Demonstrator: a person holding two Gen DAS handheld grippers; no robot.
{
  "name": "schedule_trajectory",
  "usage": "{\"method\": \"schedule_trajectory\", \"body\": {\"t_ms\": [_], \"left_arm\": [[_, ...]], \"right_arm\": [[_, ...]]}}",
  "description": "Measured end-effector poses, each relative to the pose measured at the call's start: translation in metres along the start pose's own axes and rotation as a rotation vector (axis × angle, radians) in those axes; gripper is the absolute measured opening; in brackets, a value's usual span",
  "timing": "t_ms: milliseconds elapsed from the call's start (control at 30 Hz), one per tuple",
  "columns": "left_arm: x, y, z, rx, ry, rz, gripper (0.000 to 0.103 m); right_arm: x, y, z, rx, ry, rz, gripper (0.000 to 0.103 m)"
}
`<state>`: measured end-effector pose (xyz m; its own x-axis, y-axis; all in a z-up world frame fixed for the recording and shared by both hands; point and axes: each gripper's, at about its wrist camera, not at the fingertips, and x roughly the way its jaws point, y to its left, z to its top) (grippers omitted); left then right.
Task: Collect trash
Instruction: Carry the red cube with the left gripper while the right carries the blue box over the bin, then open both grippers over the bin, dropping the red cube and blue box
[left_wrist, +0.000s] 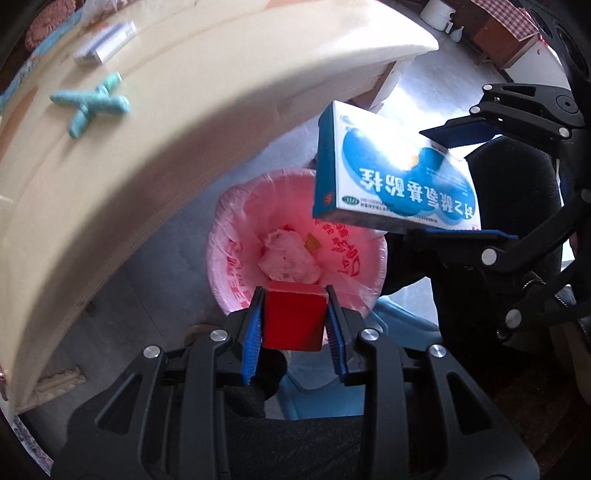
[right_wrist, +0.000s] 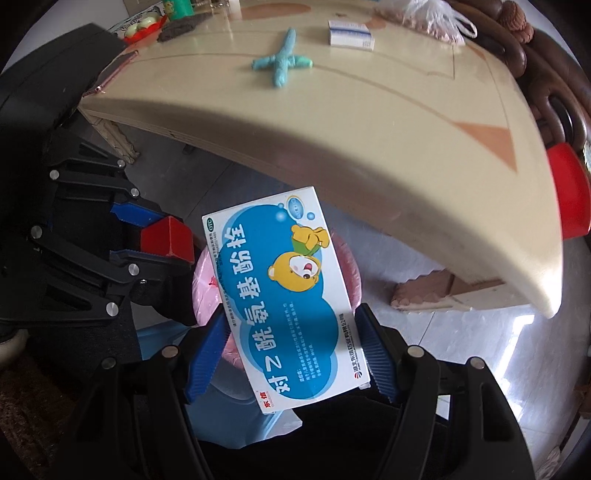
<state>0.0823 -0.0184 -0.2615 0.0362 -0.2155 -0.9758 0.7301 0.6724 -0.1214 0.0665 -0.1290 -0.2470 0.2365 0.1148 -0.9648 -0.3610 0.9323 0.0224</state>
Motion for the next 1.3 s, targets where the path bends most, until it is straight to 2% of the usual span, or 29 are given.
{"method": "schedule_trajectory", "body": {"t_ms": [233, 533, 1067, 1300], "left_arm": [[0.039, 0.009, -0.001, -0.050, 0.062, -0.033, 0.032], [0.077, 0.021, -0.001, -0.101, 0.122, -0.043, 0.032], [0.118, 0.033, 0.001, -0.156, 0.199, -0.079, 0.031], [0.124, 0.035, 0.002, -0.161, 0.214, -0.079, 0.032]], "right_arm": [[0.034, -0.001, -0.006, 0.002, 0.051, -0.014, 0.067], [0.075, -0.001, -0.006, 0.026, 0.113, 0.038, 0.067], [0.140, -0.011, -0.011, 0.101, 0.187, 0.113, 0.068], [0.155, -0.003, -0.014, 0.071, 0.206, 0.118, 0.071]]}}
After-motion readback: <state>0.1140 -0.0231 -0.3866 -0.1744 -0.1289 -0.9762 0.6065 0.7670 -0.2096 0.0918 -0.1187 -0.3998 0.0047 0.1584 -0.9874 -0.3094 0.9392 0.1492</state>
